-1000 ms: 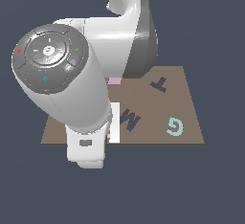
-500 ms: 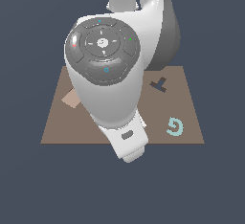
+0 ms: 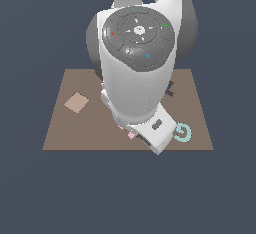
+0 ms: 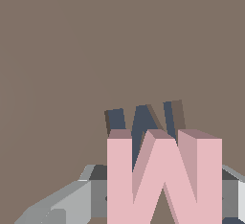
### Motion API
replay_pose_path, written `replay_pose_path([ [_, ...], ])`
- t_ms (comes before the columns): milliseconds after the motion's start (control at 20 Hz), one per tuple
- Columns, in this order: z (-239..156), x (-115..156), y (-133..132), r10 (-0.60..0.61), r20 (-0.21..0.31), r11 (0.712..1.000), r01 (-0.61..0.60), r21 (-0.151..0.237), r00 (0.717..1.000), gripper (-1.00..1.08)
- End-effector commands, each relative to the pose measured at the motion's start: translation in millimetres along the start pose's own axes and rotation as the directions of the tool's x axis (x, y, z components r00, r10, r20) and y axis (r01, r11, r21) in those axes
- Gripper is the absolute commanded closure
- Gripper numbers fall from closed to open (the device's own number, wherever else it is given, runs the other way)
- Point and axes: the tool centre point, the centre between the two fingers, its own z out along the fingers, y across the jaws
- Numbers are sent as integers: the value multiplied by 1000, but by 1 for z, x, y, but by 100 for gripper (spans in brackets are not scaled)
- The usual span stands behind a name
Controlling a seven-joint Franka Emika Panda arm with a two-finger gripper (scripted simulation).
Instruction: Insert a designated object into the corresponding slot on a board.
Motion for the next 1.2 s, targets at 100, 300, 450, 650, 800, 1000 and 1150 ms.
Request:
replay_pose_path([
  [100, -1, 9, 0, -86, 0, 996, 86, 0, 996, 108],
  [300, -1, 13, -1, -128, 0, 992, 128, 0, 992, 108],
  [450, -1, 15, -1, -141, 0, 990, 141, 0, 990, 108],
  [650, 2, 15, -1, -137, 0, 991, 137, 0, 991, 108],
  [800, 9, 15, -1, -141, 1, 990, 141, 0, 990, 108],
  [1000, 9, 15, -1, -141, 1, 990, 141, 0, 990, -92],
  [1150, 9, 15, -1, -141, 1, 990, 141, 0, 990, -92],
])
